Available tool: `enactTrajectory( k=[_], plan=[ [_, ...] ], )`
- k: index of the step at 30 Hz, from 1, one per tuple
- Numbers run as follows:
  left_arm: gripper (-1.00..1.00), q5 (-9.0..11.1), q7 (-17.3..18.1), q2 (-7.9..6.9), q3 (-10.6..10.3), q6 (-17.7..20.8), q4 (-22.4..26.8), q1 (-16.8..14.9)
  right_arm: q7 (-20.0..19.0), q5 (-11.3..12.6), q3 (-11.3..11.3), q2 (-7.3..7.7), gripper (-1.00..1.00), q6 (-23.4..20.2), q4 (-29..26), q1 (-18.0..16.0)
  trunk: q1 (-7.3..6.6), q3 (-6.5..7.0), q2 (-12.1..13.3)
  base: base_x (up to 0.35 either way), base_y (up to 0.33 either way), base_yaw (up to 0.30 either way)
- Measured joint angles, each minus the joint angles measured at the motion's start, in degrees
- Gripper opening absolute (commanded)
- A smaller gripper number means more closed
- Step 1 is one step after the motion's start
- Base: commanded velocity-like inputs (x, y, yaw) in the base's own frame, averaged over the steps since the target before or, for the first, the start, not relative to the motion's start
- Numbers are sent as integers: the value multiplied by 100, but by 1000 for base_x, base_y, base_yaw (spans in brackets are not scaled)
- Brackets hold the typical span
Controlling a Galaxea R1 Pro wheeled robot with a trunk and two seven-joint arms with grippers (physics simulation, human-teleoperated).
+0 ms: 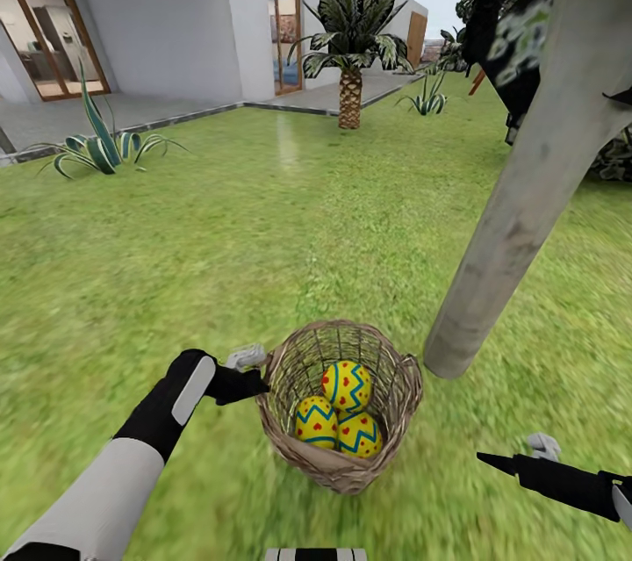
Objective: Take the three Easter eggs out of the wicker basket on the lawn in the garden, then place them on the lawn next to a single tree (choose any tree) so that all three eggs are next to the same tree and none are left in the basket.
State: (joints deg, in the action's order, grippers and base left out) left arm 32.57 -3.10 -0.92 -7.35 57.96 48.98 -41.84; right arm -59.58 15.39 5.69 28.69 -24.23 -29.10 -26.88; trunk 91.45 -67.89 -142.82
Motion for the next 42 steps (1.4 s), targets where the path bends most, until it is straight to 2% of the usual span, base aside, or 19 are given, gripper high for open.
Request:
enactTrajectory(
  k=[1, 5, 6, 15, 29, 42],
  plan=[
    [100, -190, -8, 0, -1, 0, -59, 3, 0, -1, 1, -1, 100, -2, 0, 0, 1, -1, 1, 0, 0, 0],
    [100, -124, -5, -7, 6, -2, -73, 2, 0, -2, -1, -2, 100, -2, 0, 0, 1, -1, 1, 0, 0, 0],
    [100, -180, -8, -6, 7, 0, -77, 3, 0, -2, -2, -3, 100, -2, 0, 0, 1, -1, 1, 0, 0, 0],
    [100, -162, -6, 42, -7, -2, -27, 3, 0, -3, -2, 4, 100, -3, 0, 0, 1, -1, 1, 0, 0, 0],
    [100, -180, -7, 108, -25, -6, -22, 2, 0, -7, 4, 4, 100, -1, -1, 0, -306, 250, 561, 0, 0, 0],
    [100, -212, -8, 102, -25, -1, -1, -1, 0, -7, 7, 13, 100, 2, -1, 0, -592, 484, 1082, 0, 0, 0]
  ],
)
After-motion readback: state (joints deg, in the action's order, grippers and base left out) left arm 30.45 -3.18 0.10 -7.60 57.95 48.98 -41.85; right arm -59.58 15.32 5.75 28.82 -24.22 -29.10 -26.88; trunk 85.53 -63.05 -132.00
